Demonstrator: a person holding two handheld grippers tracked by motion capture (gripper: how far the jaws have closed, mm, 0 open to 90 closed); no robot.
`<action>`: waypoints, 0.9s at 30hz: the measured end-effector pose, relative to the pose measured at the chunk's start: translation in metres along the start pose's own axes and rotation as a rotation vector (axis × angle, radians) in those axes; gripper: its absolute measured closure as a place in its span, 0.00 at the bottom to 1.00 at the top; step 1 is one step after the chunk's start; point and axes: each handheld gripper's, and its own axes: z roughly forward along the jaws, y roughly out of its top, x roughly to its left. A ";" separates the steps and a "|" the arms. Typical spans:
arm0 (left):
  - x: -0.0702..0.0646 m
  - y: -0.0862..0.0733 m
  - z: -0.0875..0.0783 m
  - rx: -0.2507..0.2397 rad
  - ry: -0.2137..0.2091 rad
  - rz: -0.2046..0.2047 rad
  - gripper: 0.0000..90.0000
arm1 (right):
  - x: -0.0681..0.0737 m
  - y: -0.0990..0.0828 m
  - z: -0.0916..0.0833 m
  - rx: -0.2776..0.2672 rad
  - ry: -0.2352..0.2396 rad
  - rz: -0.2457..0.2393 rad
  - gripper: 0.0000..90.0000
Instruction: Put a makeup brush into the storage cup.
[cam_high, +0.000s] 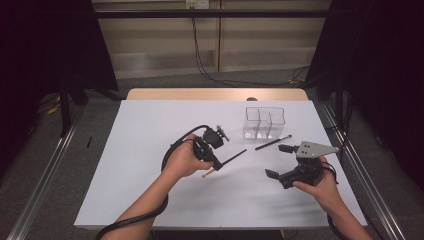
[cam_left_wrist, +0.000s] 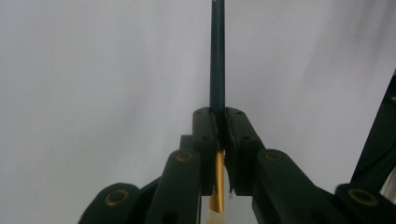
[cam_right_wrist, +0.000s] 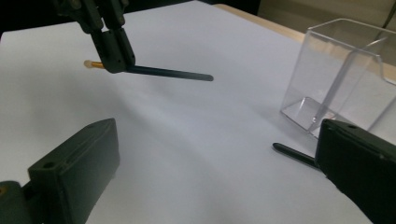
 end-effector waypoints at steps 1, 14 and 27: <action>0.000 0.000 0.000 0.000 0.000 0.003 0.93 | 0.000 0.002 0.001 0.015 0.013 -0.007 0.00; -0.008 0.002 -0.001 0.015 -0.028 0.041 0.93 | 0.001 0.024 0.024 0.190 0.111 -0.088 0.04; -0.014 0.007 0.001 0.020 -0.048 0.077 0.93 | 0.005 0.042 0.047 0.320 0.159 -0.227 0.14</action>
